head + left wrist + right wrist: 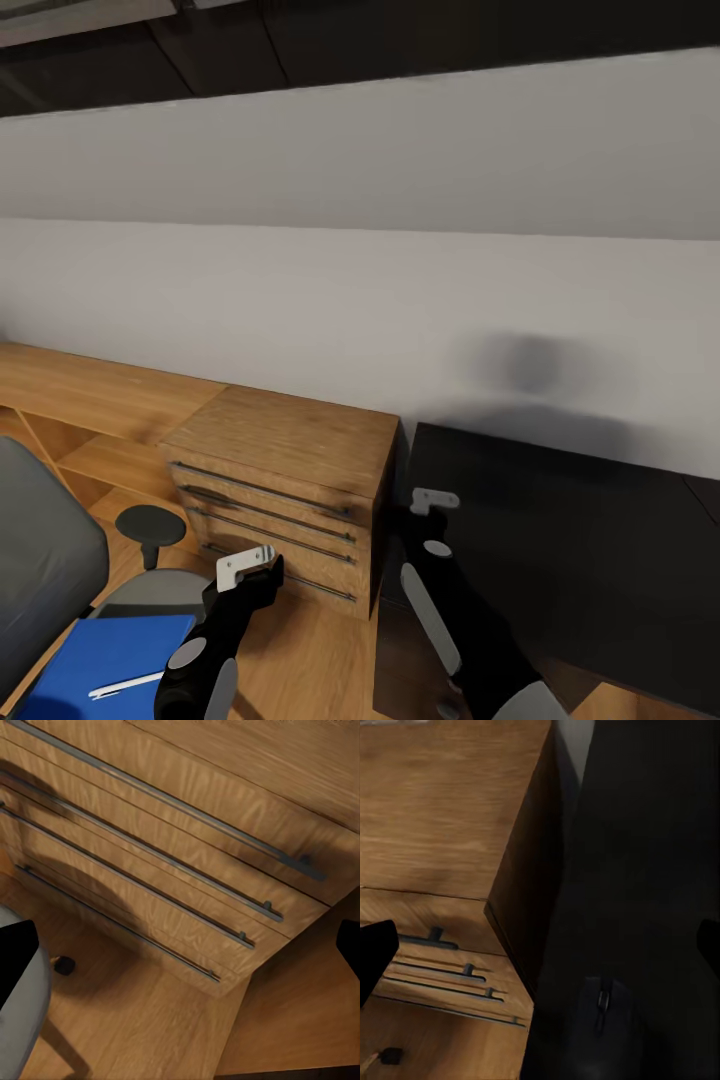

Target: In the bedroom, organize the workspace by keeping the computer under the desk, ensuring the monitor is on the desk, placing the keyboard on the desk next to the monitor, placing the mouse on the desk next to the keyboard, moving the folder from the swivel chair onto the desk next to the mouse, stacking the notebook on top of the folder with the pen on top of the notebook, and positioning the swivel chair next to the desk.

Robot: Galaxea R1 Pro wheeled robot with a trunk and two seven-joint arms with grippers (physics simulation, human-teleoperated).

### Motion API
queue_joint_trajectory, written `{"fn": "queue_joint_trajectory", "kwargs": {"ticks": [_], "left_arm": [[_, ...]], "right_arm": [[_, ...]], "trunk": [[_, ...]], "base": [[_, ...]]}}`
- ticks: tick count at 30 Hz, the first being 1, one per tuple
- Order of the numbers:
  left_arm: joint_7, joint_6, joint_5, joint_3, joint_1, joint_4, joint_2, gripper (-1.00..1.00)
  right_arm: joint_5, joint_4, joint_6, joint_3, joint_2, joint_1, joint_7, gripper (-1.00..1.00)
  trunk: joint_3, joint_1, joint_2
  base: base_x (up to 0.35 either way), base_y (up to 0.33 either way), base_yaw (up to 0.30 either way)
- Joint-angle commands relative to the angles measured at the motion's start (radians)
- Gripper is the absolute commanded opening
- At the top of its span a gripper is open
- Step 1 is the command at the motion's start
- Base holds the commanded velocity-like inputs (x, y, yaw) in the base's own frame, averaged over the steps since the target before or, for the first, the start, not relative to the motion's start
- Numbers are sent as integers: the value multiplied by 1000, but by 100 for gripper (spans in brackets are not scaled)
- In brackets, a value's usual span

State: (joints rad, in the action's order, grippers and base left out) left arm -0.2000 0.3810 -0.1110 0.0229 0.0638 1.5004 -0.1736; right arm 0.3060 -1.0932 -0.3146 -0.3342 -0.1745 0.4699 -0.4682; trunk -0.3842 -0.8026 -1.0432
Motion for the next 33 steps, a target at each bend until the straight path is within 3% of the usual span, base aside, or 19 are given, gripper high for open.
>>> {"fn": "queue_joint_trajectory", "kwargs": {"ticks": [1, 6, 14, 23, 33], "left_arm": [[-9, 4, -11, 1, 1, 1, 0, 100], [-8, 4, -12, 0, 1, 1, 4, 100], [-7, 5, -13, 0, 1, 1, 5, 100], [-7, 6, -13, 0, 1, 1, 5, 100], [-7, 5, -12, 1, 1, -39, 6, 100]], "right_arm": [[6, -41, -7, -2, 0, -20, -15, 100], [9, -124, -37, -16, 0, -67, -26, 100], [11, -133, -39, -70, 0, -71, -27, 100], [11, -130, -33, -72, 0, -71, -27, 100], [10, -120, -31, -72, 0, -71, -25, 100]], "trunk": [[-1, 0, -1], [-1, 0, -1], [-1, 0, -1], [-1, 0, -1], [-1, 0, -1]], "base": [[0, 0, 0], [0, 0, 0], [-135, 0, 0], [-334, 0, -11], [-337, -8, -229]]}}
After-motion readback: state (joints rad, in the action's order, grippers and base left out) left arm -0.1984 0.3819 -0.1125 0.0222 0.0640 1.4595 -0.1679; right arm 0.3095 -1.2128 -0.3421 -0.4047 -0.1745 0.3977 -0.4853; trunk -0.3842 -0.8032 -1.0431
